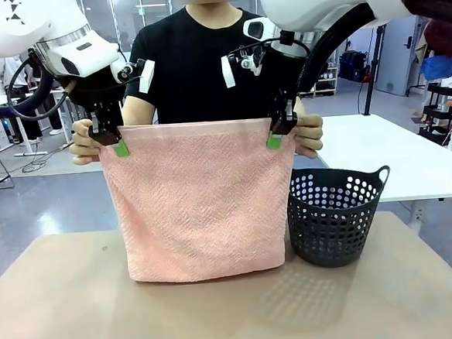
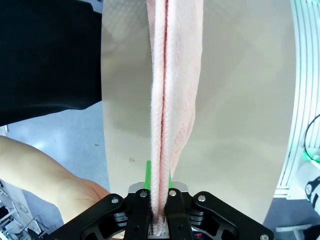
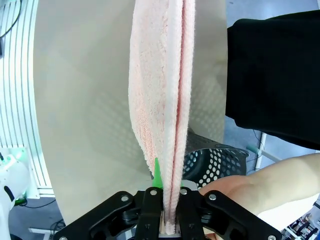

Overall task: Fold the towel.
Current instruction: Release the end of the 100 cm Hotel Towel you were holding and grab the top end of the folded side, then release the end of the 100 cm Hotel Towel you were holding.

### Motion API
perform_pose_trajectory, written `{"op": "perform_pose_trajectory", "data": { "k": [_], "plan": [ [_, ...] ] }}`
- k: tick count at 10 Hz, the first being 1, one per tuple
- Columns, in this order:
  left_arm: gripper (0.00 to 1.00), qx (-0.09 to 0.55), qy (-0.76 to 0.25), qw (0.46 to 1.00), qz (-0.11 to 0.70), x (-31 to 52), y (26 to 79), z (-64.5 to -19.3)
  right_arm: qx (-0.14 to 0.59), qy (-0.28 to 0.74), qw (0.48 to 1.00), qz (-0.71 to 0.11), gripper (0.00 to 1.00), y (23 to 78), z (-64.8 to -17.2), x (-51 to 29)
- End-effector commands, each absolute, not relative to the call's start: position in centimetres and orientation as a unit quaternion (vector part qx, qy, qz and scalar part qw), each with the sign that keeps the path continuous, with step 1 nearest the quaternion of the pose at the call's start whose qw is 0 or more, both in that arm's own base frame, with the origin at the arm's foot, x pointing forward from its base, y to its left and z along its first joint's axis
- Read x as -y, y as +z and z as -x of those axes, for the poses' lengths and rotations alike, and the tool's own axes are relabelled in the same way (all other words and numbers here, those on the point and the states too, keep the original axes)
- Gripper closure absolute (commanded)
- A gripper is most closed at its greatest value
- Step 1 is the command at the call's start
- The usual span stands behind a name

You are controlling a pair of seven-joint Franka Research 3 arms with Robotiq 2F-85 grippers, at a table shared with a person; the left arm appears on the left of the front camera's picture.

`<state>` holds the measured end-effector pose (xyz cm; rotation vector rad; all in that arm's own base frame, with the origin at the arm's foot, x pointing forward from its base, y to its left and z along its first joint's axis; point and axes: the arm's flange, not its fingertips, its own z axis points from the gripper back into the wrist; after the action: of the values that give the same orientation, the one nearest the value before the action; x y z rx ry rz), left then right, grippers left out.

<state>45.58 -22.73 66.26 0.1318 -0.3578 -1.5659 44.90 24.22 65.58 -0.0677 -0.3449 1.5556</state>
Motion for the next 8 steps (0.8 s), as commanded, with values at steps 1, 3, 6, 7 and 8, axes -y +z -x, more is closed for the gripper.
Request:
{"op": "perform_pose_trajectory", "data": {
  "k": [1,3,6,7,8],
  "plan": [
    [0.99,0.162,-0.704,0.688,-0.06,22.86,66.44,-45.53,0.155,0.699,0.697,0.035,1.0,65.71,-44.83,-24.15],
    [0.99,0.162,-0.704,0.688,-0.06,22.86,66.44,-45.53,0.155,0.699,0.697,0.035,1.0,65.71,-44.83,-24.15],
    [0.99,0.162,-0.704,0.688,-0.06,22.86,66.44,-45.53,0.155,0.699,0.697,0.035,1.0,65.71,-44.83,-24.15],
    [0.99,0.162,-0.704,0.688,-0.06,22.86,66.44,-45.53,0.155,0.699,0.697,0.035,1.0,65.71,-44.83,-24.15],
    [0.99,0.162,-0.704,0.688,-0.06,22.86,66.44,-45.53,0.155,0.699,0.697,0.035,1.0,65.71,-44.83,-24.15]
  ]
}}
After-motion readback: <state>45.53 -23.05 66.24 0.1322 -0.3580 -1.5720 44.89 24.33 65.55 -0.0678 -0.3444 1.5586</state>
